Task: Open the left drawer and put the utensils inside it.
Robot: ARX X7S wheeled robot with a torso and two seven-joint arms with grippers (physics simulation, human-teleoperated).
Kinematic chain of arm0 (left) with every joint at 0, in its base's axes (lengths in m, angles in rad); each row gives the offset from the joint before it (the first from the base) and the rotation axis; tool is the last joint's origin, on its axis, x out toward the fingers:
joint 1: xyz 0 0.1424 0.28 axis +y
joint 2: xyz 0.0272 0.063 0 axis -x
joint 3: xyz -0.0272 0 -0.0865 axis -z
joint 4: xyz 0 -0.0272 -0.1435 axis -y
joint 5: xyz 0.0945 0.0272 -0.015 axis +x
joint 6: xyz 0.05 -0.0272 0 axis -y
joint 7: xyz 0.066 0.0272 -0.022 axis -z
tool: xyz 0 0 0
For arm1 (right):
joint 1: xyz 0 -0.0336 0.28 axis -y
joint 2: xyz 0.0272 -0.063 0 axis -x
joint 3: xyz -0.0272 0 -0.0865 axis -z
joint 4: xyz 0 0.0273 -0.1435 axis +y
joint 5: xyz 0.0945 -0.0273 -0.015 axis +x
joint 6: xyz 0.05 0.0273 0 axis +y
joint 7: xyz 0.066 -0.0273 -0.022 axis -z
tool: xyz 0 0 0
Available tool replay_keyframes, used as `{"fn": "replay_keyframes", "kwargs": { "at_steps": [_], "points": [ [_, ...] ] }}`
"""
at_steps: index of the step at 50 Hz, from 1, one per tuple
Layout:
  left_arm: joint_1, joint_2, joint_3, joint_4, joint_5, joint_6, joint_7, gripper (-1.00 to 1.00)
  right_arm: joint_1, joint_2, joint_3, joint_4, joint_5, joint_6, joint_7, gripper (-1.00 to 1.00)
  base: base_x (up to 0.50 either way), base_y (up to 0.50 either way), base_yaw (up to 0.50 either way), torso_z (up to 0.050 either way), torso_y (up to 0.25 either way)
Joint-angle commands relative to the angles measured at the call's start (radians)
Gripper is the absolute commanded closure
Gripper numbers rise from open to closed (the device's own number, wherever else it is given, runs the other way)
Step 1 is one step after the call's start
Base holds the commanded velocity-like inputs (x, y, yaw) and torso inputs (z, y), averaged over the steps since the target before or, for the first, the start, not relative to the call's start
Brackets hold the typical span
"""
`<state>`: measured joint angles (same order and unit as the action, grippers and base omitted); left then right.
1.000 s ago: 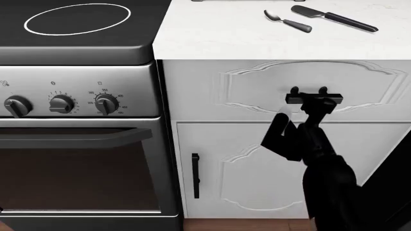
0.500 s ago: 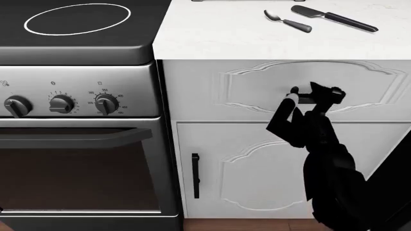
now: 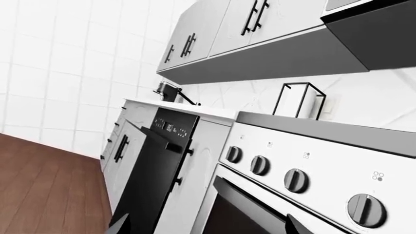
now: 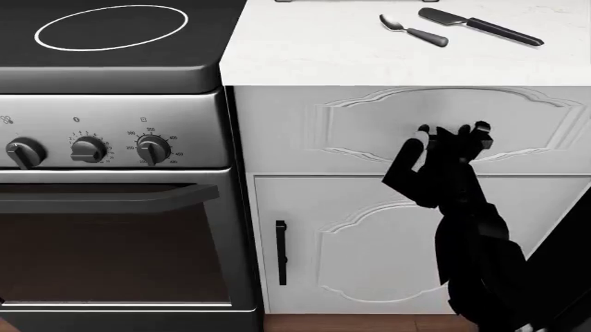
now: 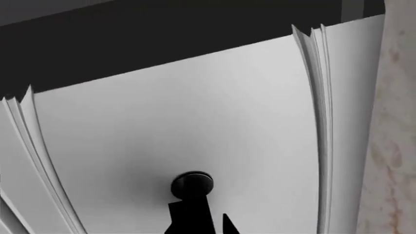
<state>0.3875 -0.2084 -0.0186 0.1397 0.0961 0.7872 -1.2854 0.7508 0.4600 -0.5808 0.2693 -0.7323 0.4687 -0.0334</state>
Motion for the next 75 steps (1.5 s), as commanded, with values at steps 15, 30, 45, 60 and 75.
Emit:
{"fn": "replay_keyframes", "kwargs": {
  "at_steps": [15,30,45,60,75],
  "points": [
    [0.001,0.002,-0.002,0.0,0.004,0.002,-0.003,-1.0,0.004,0.011,-0.09,0.066,0.002,-0.118,-0.008,1.0,0.0,0.0,0.0,0.0,-0.001],
    [-0.001,0.002,-0.002,0.007,0.009,-0.007,-0.001,-1.0,-0.06,0.065,-0.093,-0.001,0.012,-0.12,-0.043,1.0,0.0,0.0,0.0,0.0,-0.001],
    [0.003,0.002,-0.005,0.028,0.026,-0.036,0.001,-1.0,-0.123,0.111,-0.073,-0.097,0.025,-0.091,-0.078,1.0,0.0,0.0,0.0,0.0,-0.003],
    [0.007,0.001,-0.007,0.028,0.025,-0.027,-0.002,-1.0,-0.212,0.167,-0.052,-0.253,0.018,-0.057,-0.091,1.0,0.0,0.0,0.0,-0.001,-0.002],
    [0.01,0.005,-0.011,0.028,0.035,-0.025,-0.008,-1.0,-0.319,0.218,-0.014,-0.393,0.048,-0.044,-0.084,1.0,0.0,0.0,0.0,-0.001,-0.002]
  ]
}}
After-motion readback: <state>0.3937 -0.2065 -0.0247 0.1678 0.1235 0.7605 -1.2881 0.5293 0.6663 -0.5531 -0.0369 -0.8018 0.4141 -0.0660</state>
